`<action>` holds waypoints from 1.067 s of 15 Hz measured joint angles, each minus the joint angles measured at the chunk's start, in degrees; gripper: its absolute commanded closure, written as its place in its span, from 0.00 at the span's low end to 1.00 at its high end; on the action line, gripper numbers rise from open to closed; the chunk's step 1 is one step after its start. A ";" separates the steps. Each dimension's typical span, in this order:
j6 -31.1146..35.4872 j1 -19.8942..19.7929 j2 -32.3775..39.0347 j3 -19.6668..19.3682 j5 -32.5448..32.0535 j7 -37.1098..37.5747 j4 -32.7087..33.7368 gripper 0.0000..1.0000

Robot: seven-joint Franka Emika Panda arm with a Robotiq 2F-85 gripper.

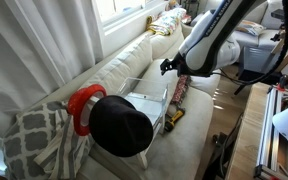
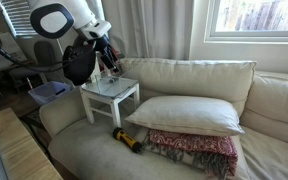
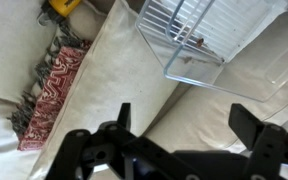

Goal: Remove the torch from the clear container then place the container on the seat of the white chair

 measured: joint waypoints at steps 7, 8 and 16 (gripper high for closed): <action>-4.23 0.01 -13.21 -1.81 -7.65 -17.05 -6.62 0.00; -5.42 0.08 -14.84 -1.70 -8.66 -18.95 -7.39 0.00; -18.85 0.95 -22.87 -0.36 -12.55 -35.30 -7.55 0.00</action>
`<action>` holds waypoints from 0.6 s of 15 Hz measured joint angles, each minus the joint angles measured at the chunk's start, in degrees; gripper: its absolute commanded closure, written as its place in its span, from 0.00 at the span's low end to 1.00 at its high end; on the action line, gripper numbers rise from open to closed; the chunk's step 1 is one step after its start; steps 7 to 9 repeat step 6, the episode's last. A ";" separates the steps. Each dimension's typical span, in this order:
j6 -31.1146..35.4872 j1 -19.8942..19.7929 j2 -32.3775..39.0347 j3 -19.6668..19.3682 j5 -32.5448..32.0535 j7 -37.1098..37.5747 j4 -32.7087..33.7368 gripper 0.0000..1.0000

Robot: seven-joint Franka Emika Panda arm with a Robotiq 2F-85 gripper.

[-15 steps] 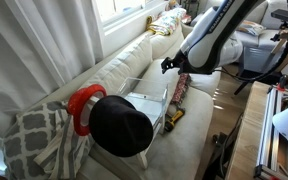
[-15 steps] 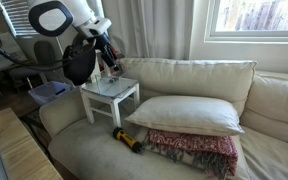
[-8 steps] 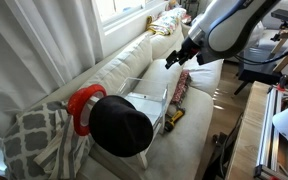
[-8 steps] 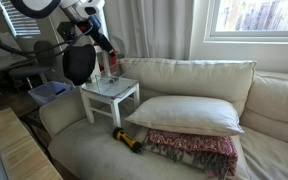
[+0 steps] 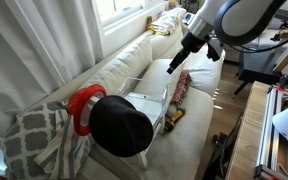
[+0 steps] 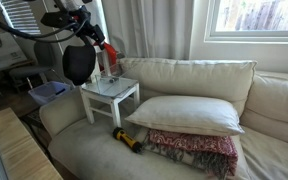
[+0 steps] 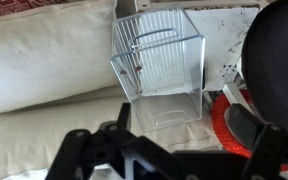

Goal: Remove the torch from the clear container then place the container on the seat of the white chair

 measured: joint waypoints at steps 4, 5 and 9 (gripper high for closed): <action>-0.10 0.02 -0.30 0.07 -0.35 -1.54 0.01 0.00; -0.11 0.02 -0.30 0.07 -0.36 -1.61 0.01 0.00; -0.11 0.02 -0.30 0.08 -0.36 -1.67 0.01 0.00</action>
